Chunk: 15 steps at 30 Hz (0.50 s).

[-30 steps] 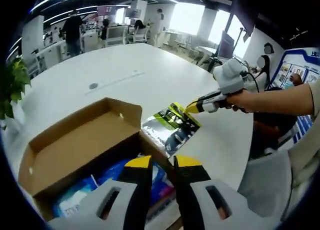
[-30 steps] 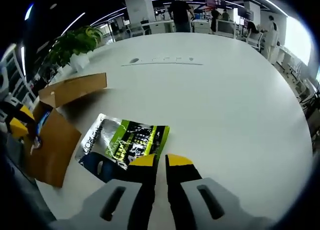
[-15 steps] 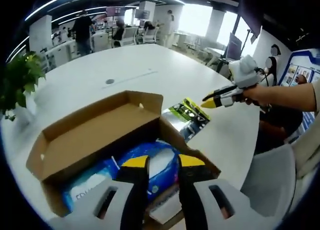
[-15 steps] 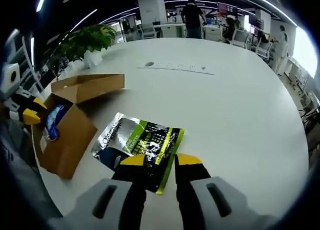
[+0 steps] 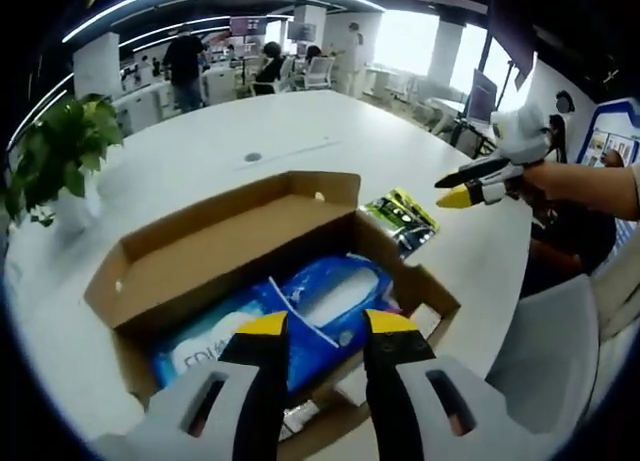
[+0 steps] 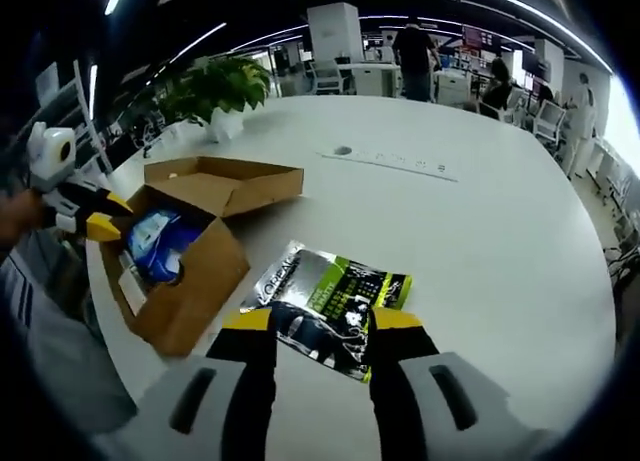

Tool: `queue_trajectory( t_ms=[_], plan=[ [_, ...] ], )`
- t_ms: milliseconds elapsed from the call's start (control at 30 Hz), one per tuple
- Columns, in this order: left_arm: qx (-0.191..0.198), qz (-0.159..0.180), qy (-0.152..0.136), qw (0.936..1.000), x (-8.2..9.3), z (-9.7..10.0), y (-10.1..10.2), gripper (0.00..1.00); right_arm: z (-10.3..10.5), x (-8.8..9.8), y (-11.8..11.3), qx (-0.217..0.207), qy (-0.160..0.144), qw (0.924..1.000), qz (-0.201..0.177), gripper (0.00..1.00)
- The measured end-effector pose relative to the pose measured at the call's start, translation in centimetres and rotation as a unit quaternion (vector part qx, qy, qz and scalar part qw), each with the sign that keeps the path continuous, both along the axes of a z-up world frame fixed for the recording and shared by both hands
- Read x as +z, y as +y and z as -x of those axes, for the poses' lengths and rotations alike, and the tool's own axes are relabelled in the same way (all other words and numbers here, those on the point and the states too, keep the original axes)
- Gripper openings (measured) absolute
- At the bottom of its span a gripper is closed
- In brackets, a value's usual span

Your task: Operate the shoe box by opening the lid, removing the specified soft item, and placing it in the target area until the item is outside and the box remains undamaged.

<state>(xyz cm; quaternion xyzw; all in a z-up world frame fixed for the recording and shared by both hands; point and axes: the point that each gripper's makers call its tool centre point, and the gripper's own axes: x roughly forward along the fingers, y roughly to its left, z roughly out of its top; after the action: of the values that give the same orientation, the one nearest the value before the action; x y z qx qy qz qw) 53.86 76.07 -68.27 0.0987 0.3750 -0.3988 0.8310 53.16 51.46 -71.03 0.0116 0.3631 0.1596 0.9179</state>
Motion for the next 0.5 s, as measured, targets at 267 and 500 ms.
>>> queue_trajectory(
  t_ms=[267,500],
  plan=[
    [0.035,0.003,-0.007,0.9994,0.1,0.0,3.0,0.31,0.7,2.0,3.5,0.026,-0.016,0.9993,-0.023,0.36],
    [0.060,0.000,-0.012,0.9981,0.2,0.3,5.5,0.32,1.0,3.2,6.5,0.050,-0.025,0.9977,-0.037,0.37]
  ],
)
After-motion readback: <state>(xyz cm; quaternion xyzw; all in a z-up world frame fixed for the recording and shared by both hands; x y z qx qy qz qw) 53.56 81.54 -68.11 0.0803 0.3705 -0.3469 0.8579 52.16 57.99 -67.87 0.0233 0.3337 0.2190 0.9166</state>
